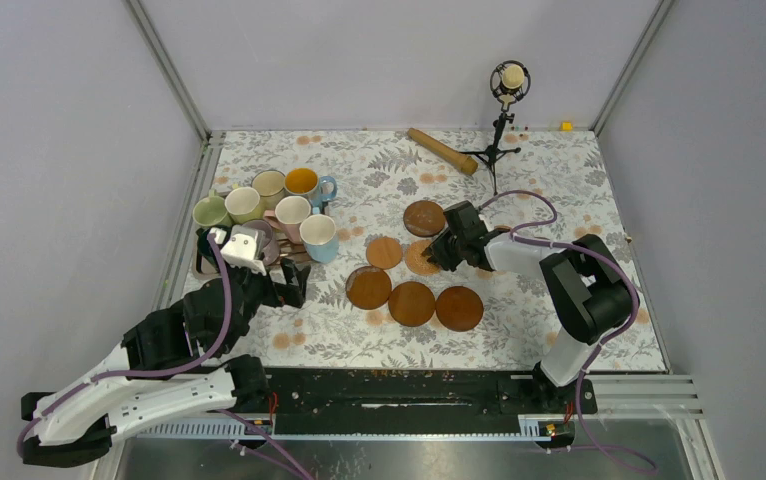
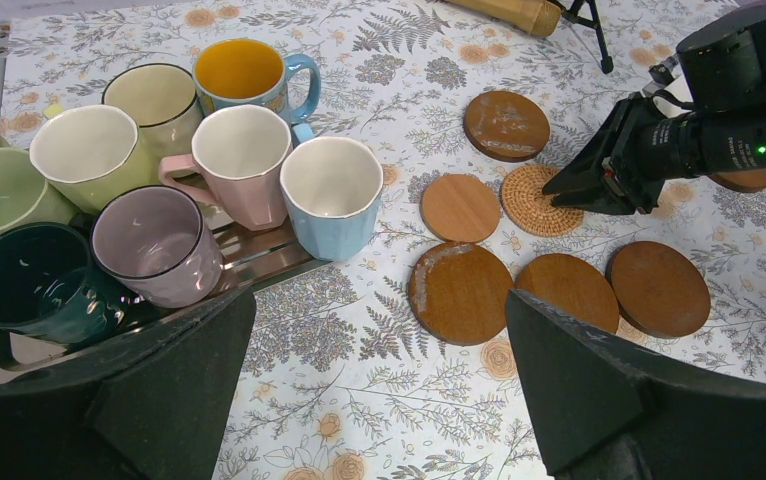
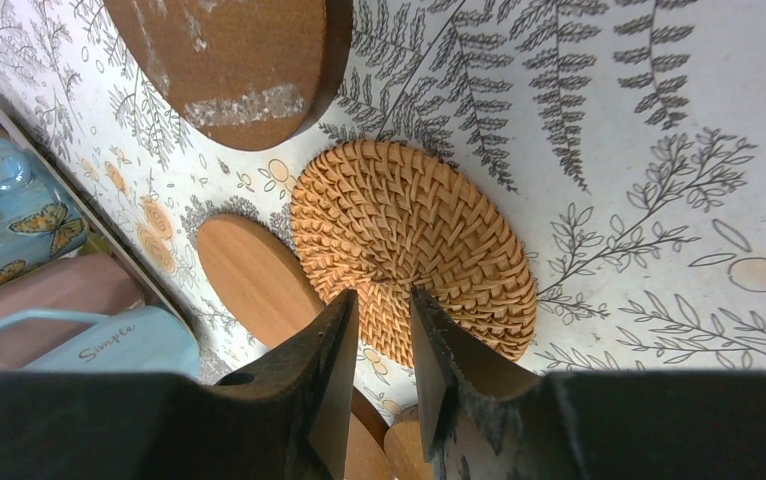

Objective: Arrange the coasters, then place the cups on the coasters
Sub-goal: Move the coaster to the center of the board.

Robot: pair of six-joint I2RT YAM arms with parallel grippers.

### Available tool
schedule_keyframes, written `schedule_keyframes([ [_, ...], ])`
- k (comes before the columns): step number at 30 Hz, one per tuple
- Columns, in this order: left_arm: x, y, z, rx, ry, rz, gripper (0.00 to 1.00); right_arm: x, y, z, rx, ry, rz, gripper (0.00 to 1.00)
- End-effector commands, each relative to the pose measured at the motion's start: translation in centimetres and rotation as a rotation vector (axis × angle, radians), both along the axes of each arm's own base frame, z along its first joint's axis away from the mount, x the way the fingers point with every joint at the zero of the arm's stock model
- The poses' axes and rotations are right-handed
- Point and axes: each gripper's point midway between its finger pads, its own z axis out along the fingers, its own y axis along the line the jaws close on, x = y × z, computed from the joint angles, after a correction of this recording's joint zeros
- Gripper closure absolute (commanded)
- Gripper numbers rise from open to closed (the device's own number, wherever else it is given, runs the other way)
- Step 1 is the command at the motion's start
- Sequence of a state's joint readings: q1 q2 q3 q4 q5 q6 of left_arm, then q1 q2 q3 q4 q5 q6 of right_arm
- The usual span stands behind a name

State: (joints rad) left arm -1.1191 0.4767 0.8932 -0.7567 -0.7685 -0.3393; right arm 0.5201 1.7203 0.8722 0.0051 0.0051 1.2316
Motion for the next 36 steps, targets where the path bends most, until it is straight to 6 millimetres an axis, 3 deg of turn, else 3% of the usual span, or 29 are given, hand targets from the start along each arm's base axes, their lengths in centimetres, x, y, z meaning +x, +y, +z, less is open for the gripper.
schedule_keyframes([
  [1,0.2,0.1,1.0,-0.036,-0.029,0.012,0.02,-3.8,-0.5,-3.0,-0.045,0.122,0.032,0.66],
  [20,0.1,0.1,1.1,-0.043,-0.031,0.007,0.02,-4.6,0.0,-2.0,-0.023,0.104,0.051,0.66],
  [26,0.1,0.1,1.1,-0.043,-0.031,0.007,0.02,-4.1,-0.4,-0.6,-0.026,0.051,0.039,0.65],
  [31,0.1,0.1,1.2,-0.047,-0.031,0.005,0.02,-1.6,-0.7,2.9,-0.065,-0.088,0.104,0.53],
  [33,0.1,0.1,1.2,-0.046,-0.032,0.004,0.02,-0.7,-1.5,3.9,-0.089,-0.116,0.118,0.43],
  [36,0.0,0.2,1.2,-0.049,-0.032,0.003,0.02,0.2,-2.4,5.0,-0.09,-0.157,0.144,0.37],
])
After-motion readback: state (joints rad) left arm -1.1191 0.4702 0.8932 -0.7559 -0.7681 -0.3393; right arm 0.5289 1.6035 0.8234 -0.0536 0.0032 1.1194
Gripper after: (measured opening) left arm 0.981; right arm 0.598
